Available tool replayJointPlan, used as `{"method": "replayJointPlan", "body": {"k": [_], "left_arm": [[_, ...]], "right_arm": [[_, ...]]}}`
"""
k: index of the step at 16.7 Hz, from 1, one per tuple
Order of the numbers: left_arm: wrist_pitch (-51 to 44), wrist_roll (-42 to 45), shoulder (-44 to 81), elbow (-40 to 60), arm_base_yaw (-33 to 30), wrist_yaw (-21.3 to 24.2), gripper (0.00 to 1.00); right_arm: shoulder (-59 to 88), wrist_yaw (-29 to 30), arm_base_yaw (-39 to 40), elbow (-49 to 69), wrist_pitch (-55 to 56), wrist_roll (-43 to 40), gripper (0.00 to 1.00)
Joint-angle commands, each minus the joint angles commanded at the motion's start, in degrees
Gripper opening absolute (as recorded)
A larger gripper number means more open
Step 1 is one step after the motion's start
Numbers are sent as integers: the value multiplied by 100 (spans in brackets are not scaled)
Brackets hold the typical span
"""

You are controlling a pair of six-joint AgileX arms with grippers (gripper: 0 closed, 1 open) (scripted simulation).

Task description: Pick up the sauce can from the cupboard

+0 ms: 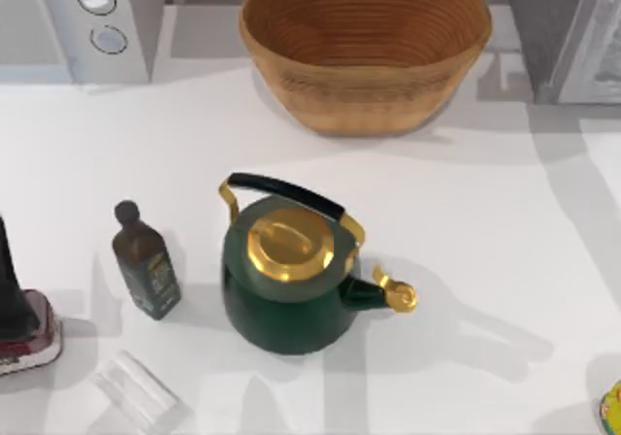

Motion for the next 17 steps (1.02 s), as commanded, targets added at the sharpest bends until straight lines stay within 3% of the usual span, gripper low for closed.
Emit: {"method": "replayJointPlan", "body": {"k": [17], "left_arm": [[0, 0, 0, 0, 0, 0, 100]], "right_arm": [[396, -73, -136, 235, 173, -6, 100]]}}
